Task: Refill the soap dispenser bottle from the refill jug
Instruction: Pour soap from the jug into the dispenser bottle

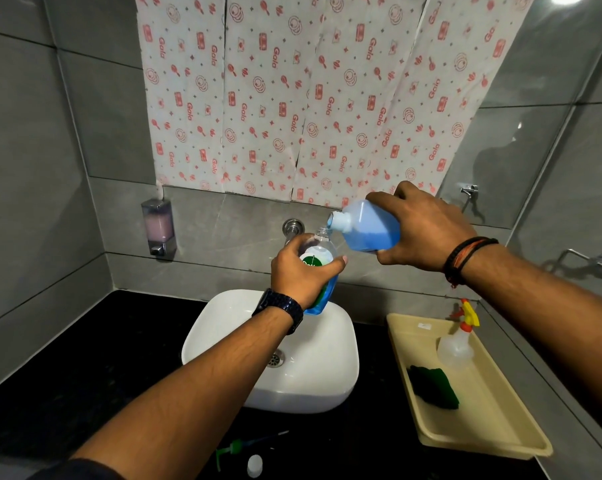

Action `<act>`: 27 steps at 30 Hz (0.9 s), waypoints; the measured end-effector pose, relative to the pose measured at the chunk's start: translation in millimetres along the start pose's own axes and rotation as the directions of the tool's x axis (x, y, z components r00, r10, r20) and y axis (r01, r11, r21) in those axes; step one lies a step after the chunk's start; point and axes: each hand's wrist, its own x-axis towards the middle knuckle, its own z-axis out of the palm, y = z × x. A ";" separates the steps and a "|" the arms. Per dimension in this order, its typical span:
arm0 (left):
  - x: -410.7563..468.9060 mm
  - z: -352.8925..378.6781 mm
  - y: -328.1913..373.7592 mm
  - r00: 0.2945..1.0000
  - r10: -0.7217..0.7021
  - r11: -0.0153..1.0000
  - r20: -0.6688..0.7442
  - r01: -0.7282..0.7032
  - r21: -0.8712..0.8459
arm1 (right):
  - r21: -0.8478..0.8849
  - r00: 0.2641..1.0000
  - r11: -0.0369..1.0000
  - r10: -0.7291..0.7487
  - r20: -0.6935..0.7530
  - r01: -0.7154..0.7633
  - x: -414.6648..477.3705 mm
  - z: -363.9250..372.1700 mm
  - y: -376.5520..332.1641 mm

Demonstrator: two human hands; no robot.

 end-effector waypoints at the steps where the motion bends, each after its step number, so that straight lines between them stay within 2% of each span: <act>1: -0.1 -0.1 0.1 1.000 0.000 1.000 0.000 0.000 -0.002 | -0.003 1.000 1.000 0.000 0.003 0.000 0.1 -0.7 -0.2; 27: 3.0 2.7 1.3 1.000 -0.014 1.000 -0.003 0.014 -0.015 | -0.026 1.000 1.000 -0.009 0.002 0.009 2.8 -7.0 0.8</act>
